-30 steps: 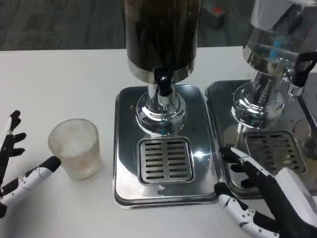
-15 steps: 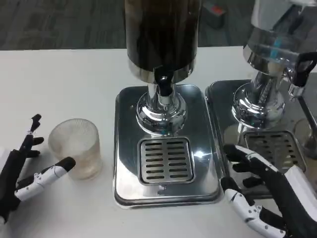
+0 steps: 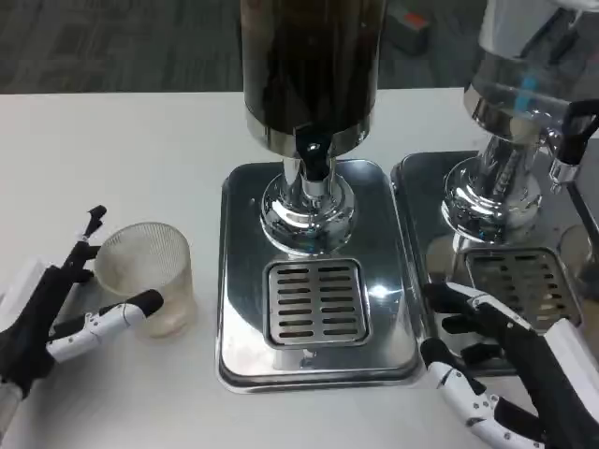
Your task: Grasp the cup under the faucet to collect the drink, then remove the cup.
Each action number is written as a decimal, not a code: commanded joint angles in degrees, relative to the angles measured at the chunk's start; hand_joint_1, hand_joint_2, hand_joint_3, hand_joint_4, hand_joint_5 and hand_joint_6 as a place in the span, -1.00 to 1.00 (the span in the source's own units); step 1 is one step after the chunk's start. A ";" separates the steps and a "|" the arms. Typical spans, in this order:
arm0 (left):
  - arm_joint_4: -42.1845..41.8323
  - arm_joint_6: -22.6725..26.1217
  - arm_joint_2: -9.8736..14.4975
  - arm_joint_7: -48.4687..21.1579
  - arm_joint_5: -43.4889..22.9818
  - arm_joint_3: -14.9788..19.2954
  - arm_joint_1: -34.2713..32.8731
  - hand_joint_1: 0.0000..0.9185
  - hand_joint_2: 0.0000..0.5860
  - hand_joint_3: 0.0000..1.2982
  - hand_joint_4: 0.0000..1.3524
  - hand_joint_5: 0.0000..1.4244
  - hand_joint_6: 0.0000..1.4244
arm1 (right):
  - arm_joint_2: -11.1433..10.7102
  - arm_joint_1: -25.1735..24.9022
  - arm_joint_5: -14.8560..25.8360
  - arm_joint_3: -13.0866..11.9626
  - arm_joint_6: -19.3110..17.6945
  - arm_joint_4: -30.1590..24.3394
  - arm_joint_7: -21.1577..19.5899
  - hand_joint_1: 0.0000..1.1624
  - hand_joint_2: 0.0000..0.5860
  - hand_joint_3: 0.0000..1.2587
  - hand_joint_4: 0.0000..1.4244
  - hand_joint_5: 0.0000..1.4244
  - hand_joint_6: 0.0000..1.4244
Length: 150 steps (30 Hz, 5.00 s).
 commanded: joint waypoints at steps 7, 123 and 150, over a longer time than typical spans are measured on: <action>2.47 2.53 -0.01 3.00 4.28 -3.97 -2.24 -0.54 -0.99 -1.00 -1.00 -0.79 -0.65 | 0.26 1.18 -0.01 -0.83 0.11 -1.30 -0.35 -0.26 0.40 -0.52 -0.62 -0.56 -0.34; -14.22 -4.31 -7.30 23.92 12.27 -4.90 2.04 0.14 -0.88 0.15 0.29 0.44 1.00 | 4.97 2.06 2.06 -0.14 -2.57 -0.41 -3.69 -0.60 0.60 -0.26 -0.42 -0.43 -0.27; -3.03 -1.68 -12.62 26.30 16.12 -11.27 -6.83 0.11 -0.90 0.15 0.29 0.44 1.00 | 7.08 6.02 1.65 0.97 -2.31 -5.08 -5.22 -0.39 0.64 -0.20 -0.34 -0.36 -0.21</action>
